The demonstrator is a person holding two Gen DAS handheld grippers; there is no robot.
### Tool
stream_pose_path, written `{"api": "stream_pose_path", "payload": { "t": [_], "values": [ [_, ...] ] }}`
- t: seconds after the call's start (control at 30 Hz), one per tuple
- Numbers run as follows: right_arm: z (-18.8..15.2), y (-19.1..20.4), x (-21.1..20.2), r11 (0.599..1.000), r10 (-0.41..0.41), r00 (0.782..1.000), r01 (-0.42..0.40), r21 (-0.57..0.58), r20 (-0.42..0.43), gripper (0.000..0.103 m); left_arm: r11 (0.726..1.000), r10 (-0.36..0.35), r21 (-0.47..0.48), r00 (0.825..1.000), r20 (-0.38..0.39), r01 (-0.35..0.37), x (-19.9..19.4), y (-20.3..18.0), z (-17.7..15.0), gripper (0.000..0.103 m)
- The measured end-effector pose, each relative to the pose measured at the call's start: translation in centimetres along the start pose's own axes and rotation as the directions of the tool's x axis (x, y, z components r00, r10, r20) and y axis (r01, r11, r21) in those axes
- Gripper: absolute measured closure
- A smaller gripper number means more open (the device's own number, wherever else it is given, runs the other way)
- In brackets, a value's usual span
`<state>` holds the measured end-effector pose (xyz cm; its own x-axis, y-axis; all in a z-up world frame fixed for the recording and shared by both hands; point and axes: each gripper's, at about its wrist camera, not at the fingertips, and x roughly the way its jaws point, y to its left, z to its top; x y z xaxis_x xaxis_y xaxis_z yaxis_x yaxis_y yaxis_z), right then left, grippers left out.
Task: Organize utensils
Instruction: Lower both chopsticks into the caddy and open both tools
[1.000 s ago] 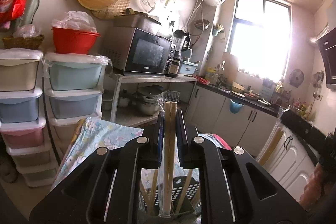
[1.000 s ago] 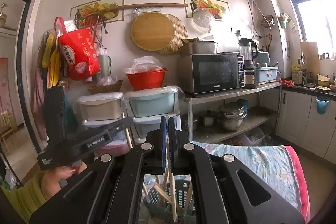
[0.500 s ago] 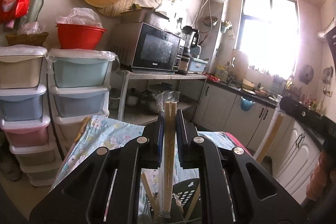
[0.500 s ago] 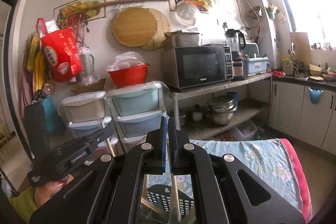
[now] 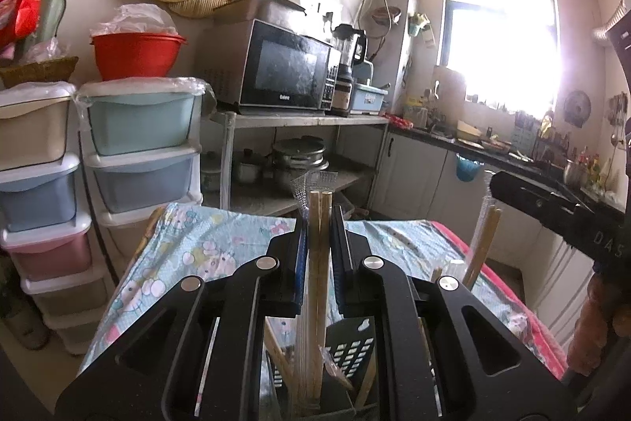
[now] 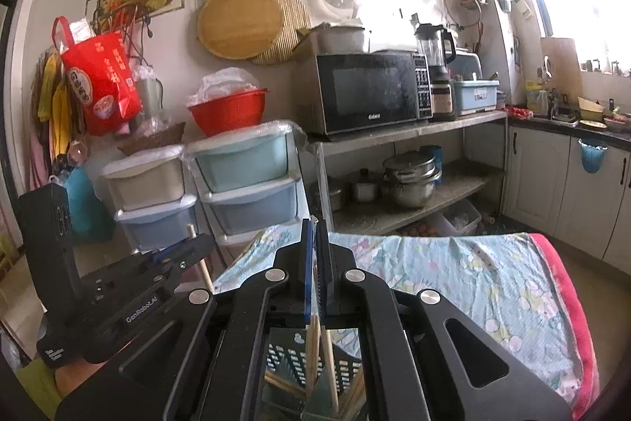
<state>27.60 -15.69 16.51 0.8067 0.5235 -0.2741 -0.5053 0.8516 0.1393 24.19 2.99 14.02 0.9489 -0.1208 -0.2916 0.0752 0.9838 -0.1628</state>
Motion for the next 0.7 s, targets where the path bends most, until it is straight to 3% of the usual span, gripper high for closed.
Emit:
{"api": "stream_pose_path", "payload": {
  "t": [0.17,0.3,0.37,0.5,0.6,0.67,0.7],
  "values": [
    [-1.1,0.0,0.4,1.000,0.006,1.000,-0.006,0.015,-0.027,0.100,1.000,-0.005,0.008,1.000,-0.027,0.005,0.3,0.1,-0.8,0.095],
    [-1.9,-0.2,0.4,1.000,0.005,0.999,-0.003,0.031,-0.051,0.094,1.000,-0.005,0.008,0.999,-0.043,0.006,0.0,0.2,-1.6,0.076],
    [-2.4,-0.3,0.1,0.999,0.000,0.998,0.002,0.039,-0.056,0.076,1.000,-0.005,0.006,0.999,-0.051,0.005,-0.1,0.2,-2.0,0.068],
    [-3.3,-0.5,-0.5,0.999,-0.009,0.998,0.011,0.033,-0.066,0.073,1.000,-0.006,-0.009,0.997,-0.075,0.006,-0.7,0.6,-3.1,0.054],
    [-4.1,-0.4,-1.4,1.000,-0.019,0.997,0.021,0.023,-0.068,0.064,1.000,-0.004,-0.012,0.997,-0.082,0.003,-1.4,0.5,-3.8,0.043],
    [-4.8,-0.3,-1.9,1.000,-0.024,0.997,0.025,0.017,-0.071,0.060,1.000,-0.006,-0.020,0.996,-0.088,0.004,-1.9,0.6,-4.2,0.028],
    [-5.1,-0.3,-2.2,0.999,-0.027,0.997,0.028,0.017,-0.074,0.059,1.000,-0.008,-0.026,0.996,-0.092,0.006,-2.3,0.7,-4.4,0.026]
  ]
}}
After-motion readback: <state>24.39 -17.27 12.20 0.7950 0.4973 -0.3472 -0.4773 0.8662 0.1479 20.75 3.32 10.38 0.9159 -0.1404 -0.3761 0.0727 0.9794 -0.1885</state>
